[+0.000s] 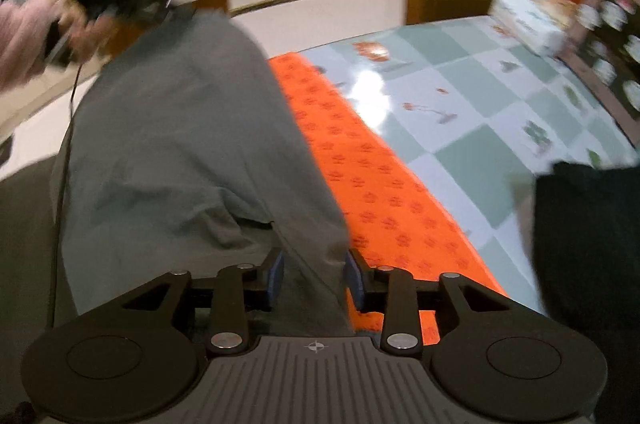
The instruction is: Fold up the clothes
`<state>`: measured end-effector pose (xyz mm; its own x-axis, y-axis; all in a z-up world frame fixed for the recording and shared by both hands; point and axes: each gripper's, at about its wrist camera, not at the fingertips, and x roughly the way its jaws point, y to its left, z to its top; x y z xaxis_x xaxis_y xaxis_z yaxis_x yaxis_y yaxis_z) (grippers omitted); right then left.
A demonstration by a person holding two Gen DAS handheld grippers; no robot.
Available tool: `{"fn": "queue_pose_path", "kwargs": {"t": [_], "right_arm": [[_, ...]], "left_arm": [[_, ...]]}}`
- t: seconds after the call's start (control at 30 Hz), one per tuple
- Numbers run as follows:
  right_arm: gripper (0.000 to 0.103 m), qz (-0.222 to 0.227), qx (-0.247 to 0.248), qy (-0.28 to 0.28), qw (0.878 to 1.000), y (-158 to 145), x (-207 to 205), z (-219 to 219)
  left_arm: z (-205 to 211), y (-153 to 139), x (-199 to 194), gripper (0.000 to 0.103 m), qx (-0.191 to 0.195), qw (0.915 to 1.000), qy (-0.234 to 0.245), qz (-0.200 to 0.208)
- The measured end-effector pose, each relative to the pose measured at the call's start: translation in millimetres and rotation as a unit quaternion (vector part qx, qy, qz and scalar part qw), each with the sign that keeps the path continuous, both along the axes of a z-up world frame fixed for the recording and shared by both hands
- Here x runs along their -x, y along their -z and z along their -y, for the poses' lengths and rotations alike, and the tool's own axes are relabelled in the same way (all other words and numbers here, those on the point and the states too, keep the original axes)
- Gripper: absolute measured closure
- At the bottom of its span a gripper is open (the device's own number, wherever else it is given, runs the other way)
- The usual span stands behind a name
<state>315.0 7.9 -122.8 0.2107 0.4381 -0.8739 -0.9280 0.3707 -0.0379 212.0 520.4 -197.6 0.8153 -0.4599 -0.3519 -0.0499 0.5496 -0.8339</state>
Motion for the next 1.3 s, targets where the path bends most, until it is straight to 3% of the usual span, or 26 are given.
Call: {"fn": "queue_pose_path", "kwargs": {"t": [0.1,0.3,0.37,0.4,0.43,0.5,0.6,0.8,0.87,0.9,0.97,1.13,1.23,1.3], "right_arm": [[0.062,-0.001,0.017,-0.035,0.999,6,-3,-9],[0.063,-0.008,0.063,-0.109,0.992,19,2,-21],[0.075,-0.008,0.077,-0.124,0.989,25,4,-24],[0.086,-0.004,0.082,-0.127,0.989,27,4,-25],[0.088,0.002,0.085,-0.127,0.988,28,5,-26],[0.089,0.007,0.084,-0.126,0.988,27,5,-25],[0.091,0.014,0.077,-0.118,0.990,20,7,-23],[0.092,0.021,0.046,-0.079,0.996,-1,2,-15],[0.092,0.023,0.040,-0.073,0.996,-5,2,-15],[0.092,0.024,0.039,-0.071,0.996,-7,2,-14],[0.092,0.028,0.040,-0.070,0.996,-7,2,-15],[0.093,0.040,0.043,-0.063,0.996,-11,4,-15],[0.095,0.049,0.028,-0.047,0.997,-27,5,-11],[0.095,0.040,-0.011,-0.015,0.999,-48,3,-3]], "left_arm": [[4,-3,-2,0.093,-0.018,0.9998,0.010,-0.006],[3,2,1,0.093,0.029,0.9995,0.007,-0.005],[4,6,0,0.092,0.025,0.9994,0.019,-0.015],[6,8,-1,0.091,0.018,0.9993,0.026,-0.021],[8,10,-3,0.089,0.015,0.9990,0.033,-0.025],[12,15,-5,0.073,0.010,0.9984,0.047,-0.032],[18,25,-9,0.058,-0.010,0.9969,0.061,-0.049],[27,44,-18,0.054,-0.041,0.9924,0.088,-0.076],[32,49,-22,0.055,-0.051,0.9906,0.098,-0.080],[33,51,-24,0.061,-0.056,0.9901,0.100,-0.081],[36,53,-27,0.091,-0.064,0.9896,0.100,-0.080],[21,23,-7,0.093,-0.048,0.9980,0.032,-0.027],[1,-16,20,0.093,-0.004,0.9991,-0.031,0.028],[-4,-51,37,0.094,0.005,0.9961,-0.053,0.071]]}}
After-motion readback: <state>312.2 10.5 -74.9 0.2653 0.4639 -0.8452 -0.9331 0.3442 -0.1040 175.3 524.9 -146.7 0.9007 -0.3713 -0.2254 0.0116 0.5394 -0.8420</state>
